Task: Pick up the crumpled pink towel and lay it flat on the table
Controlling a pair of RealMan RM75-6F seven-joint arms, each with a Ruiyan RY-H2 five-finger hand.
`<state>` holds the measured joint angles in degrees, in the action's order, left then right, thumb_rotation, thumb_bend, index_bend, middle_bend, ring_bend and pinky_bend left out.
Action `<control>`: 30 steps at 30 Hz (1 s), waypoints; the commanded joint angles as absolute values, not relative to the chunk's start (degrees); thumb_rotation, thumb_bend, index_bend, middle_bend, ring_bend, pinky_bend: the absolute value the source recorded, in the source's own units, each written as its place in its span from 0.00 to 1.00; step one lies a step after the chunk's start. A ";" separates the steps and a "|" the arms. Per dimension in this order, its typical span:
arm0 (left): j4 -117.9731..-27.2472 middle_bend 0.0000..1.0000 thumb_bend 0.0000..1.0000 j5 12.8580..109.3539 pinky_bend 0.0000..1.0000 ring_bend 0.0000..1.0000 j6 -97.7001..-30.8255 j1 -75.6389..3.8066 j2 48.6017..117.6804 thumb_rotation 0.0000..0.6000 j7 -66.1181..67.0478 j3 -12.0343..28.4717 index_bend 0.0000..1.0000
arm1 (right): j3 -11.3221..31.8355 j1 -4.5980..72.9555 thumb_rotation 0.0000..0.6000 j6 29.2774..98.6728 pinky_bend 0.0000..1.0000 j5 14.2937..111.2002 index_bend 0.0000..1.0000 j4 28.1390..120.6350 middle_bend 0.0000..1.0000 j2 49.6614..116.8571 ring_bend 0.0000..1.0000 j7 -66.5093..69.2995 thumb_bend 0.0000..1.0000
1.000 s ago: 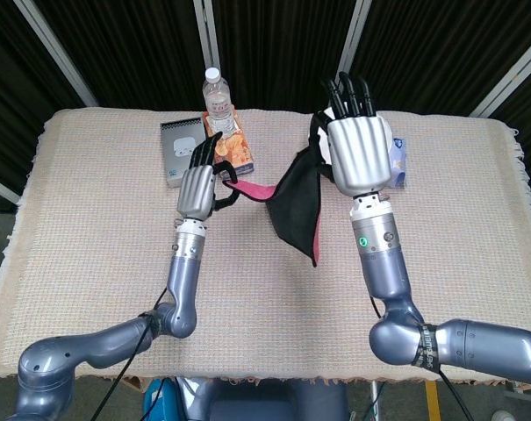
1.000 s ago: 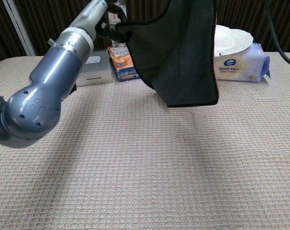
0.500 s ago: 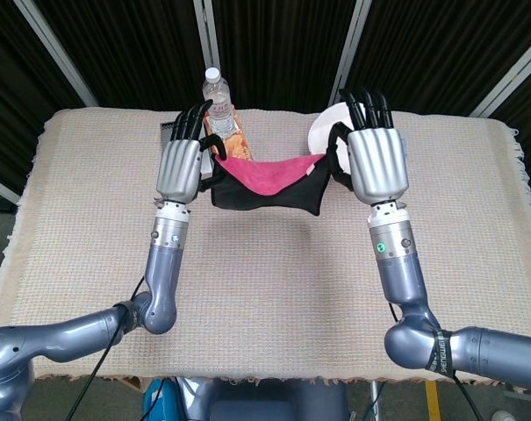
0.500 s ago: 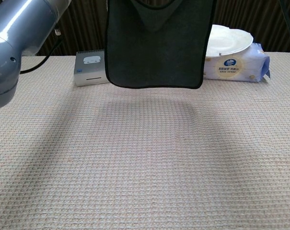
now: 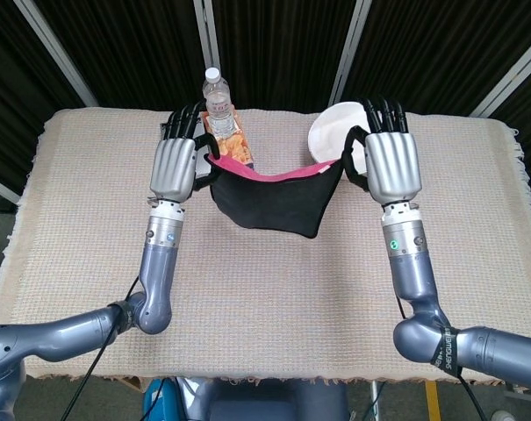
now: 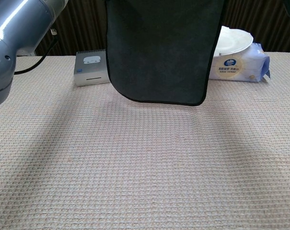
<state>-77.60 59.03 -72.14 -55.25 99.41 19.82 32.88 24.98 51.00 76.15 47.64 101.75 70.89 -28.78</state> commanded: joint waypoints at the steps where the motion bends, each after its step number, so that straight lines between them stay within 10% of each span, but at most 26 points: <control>1: -74.12 0.05 0.48 58.24 0.02 0.00 -70.85 -56.77 101.22 1.00 19.11 32.41 0.68 | 24.87 51.27 1.00 74.14 0.00 47.31 0.60 97.56 0.14 72.51 0.02 -26.92 0.47; 13: -63.90 0.05 0.48 57.84 0.02 0.00 -68.40 -63.72 105.47 1.00 14.09 35.61 0.67 | 26.65 51.80 1.00 71.23 0.00 49.14 0.60 88.90 0.14 74.40 0.02 -21.09 0.47; 30: -88.53 0.05 0.48 60.22 0.02 0.00 -76.21 -46.72 100.91 1.00 12.91 19.76 0.67 | 14.36 40.69 1.00 77.28 0.00 58.67 0.60 102.37 0.14 75.34 0.02 -20.76 0.47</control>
<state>-85.68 59.03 -74.41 -49.52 101.74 13.65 22.75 15.75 41.88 76.23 57.28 101.21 74.42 -20.72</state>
